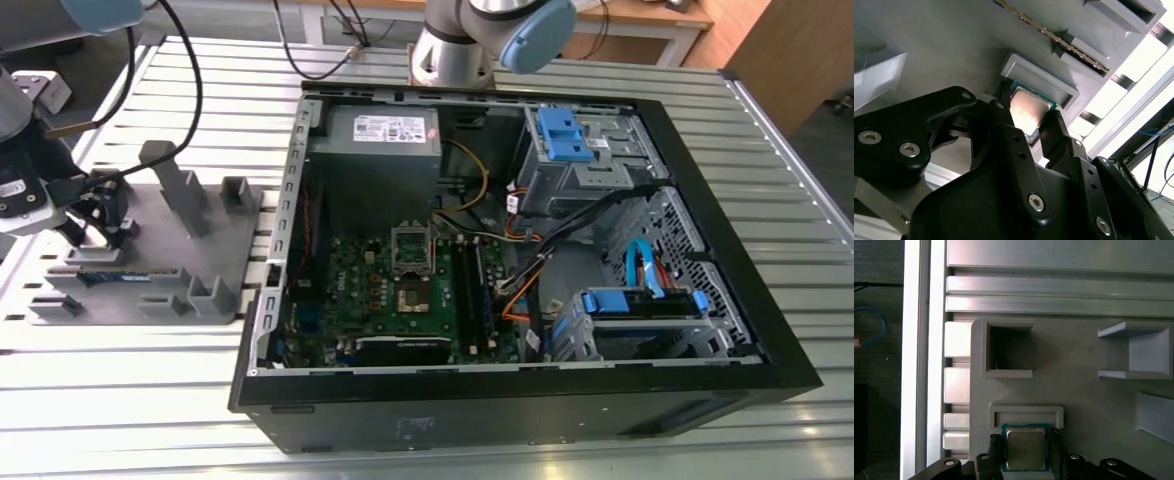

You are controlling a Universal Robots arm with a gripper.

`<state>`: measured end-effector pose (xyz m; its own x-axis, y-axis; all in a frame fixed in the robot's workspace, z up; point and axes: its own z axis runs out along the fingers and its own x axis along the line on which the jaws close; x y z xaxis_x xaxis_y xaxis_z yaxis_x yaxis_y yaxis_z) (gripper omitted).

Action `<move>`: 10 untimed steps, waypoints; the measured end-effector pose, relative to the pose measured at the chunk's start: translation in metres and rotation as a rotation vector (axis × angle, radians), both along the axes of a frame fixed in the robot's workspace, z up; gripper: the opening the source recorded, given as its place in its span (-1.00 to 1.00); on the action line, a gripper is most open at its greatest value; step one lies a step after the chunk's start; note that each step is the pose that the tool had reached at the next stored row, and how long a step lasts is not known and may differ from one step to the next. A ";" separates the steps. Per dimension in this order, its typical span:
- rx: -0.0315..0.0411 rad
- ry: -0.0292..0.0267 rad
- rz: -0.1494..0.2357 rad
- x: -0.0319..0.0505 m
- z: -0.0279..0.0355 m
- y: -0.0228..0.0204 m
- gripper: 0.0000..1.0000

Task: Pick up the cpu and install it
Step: 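Pick up the cpu and move it towards the insertion slot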

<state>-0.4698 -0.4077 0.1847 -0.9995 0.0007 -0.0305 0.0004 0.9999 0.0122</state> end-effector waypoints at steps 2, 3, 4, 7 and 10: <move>-0.0002 0.0004 0.000 0.0000 0.0004 0.0000 -0.06; -0.0001 0.0003 0.000 0.0000 0.0004 0.0000 -0.06; -0.0002 0.0003 0.000 0.0000 0.0005 0.0000 -0.06; -0.0002 0.0004 0.000 0.0000 0.0008 0.0000 -0.06; -0.0002 0.0004 0.000 0.0000 0.0010 0.0000 -0.04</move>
